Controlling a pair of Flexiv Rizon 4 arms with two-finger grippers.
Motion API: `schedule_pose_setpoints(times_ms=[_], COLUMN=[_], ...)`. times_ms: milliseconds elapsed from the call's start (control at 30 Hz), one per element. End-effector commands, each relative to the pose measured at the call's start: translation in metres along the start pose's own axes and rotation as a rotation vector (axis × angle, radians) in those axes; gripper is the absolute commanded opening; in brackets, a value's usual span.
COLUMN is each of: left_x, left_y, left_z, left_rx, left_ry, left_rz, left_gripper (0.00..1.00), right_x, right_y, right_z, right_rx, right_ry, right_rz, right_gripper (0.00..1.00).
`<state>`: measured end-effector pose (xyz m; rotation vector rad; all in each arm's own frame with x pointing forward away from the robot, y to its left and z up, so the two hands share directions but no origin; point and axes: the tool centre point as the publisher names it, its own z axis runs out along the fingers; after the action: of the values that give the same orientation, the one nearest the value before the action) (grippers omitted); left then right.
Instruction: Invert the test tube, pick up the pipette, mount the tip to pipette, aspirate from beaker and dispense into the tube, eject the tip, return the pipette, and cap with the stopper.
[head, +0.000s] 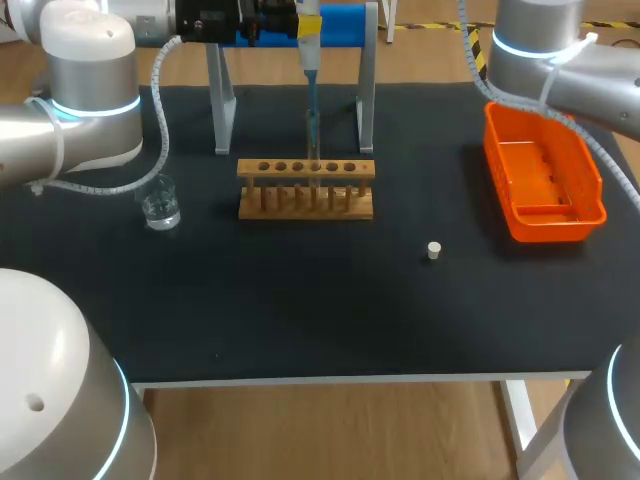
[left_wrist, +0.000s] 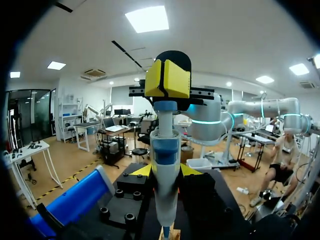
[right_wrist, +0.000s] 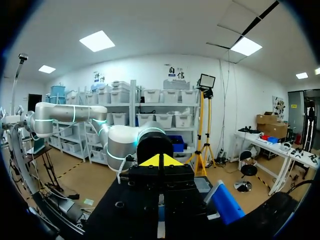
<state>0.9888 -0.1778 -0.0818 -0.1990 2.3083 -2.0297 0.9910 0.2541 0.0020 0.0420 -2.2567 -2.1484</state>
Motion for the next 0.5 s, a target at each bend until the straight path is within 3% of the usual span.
schedule_pose_setpoints(times_ms=[33,500], left_x=[0.0005,0.0005], left_y=[0.0001,0.0001], left_z=[0.0005,0.0005], left_rx=[0.001,0.001], left_ry=[-0.003,-0.003], left_rz=[0.001,0.001], left_gripper=[0.00,0.00], right_x=[-0.0018,-0.0014], right_y=[-0.0018,-0.0100], right_z=[-0.0007,0.0025], right_rx=[-0.001,-0.004], right_ry=[0.009,0.023], right_rz=[0.002,0.020], right_gripper=[0.00,0.00])
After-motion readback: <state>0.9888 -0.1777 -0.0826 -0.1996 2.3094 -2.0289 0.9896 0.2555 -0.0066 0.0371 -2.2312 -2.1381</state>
